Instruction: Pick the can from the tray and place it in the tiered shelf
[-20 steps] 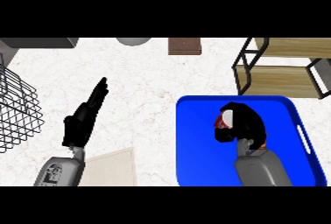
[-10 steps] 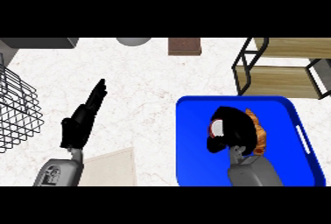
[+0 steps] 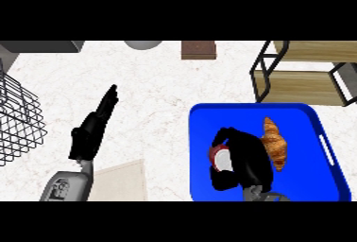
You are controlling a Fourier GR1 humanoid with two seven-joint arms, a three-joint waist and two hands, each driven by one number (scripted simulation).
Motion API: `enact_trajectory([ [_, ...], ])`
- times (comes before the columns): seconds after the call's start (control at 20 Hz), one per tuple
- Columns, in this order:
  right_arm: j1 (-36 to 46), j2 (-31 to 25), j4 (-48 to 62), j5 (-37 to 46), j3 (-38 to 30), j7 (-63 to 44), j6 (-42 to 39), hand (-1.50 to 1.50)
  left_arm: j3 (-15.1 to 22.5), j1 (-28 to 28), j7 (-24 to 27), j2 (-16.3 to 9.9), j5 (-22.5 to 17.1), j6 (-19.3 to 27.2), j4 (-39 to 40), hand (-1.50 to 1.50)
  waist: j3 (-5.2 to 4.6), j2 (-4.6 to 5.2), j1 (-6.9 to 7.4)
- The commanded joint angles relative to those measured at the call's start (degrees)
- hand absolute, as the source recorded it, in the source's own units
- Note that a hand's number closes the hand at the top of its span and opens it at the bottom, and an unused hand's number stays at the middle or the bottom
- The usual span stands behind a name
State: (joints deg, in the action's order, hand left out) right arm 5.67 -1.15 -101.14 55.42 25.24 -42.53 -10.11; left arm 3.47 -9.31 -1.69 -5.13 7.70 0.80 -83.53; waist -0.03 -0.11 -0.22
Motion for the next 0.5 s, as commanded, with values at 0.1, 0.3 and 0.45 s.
enact_trajectory([
  [0.1, -2.39, 1.12, -13.21, -6.09, 1.75, -0.14, 10.03, 1.5, -0.31, -0.9, 0.62, 0.5, 0.12, 0.25, 1.99, 0.0, 0.05, -0.05, -0.57],
  [0.3, 0.74, 1.14, -20.68, -0.76, 3.86, -5.75, 10.32, 1.5, -0.6, 0.49, -1.18, -0.75, 0.13, -0.21, -1.92, 0.0, 0.02, -0.16, 0.16],
  [0.45, 2.82, 0.58, -30.04, -2.21, -2.16, -9.6, 2.55, 1.5, 0.34, -0.36, -2.72, 0.88, 0.55, 0.55, -1.81, 0.0, 0.01, -0.13, -0.17],
])
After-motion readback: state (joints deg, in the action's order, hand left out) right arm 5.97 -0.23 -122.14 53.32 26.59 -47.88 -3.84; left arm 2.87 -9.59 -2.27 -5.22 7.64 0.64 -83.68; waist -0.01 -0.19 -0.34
